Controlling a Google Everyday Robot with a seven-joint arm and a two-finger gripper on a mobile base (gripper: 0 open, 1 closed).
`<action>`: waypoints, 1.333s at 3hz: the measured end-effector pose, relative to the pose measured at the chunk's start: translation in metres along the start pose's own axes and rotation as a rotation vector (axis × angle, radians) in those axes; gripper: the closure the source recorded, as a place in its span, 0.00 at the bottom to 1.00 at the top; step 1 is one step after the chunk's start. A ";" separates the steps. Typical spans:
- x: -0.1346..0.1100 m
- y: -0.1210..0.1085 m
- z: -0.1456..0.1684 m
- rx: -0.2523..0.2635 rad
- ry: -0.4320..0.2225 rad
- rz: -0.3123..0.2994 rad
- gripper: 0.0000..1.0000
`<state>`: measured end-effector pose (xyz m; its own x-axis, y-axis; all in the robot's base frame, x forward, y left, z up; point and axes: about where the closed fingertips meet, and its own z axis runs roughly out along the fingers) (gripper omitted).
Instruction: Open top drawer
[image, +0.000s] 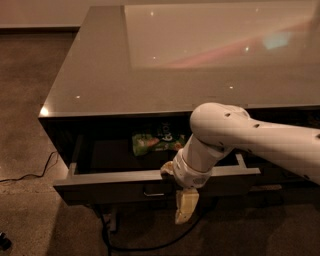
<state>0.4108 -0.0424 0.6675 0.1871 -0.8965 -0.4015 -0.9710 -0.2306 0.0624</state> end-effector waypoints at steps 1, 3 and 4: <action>0.003 0.005 0.005 -0.017 0.014 -0.004 0.42; -0.002 0.006 -0.006 -0.018 0.017 -0.004 0.88; 0.002 0.022 -0.022 0.006 0.074 0.006 1.00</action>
Offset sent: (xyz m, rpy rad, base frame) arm -0.0166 -0.0172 -0.0075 -0.0733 0.0256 0.0072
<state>0.3936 -0.0578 0.6878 0.1919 -0.9233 -0.3328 -0.9730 -0.2233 0.0587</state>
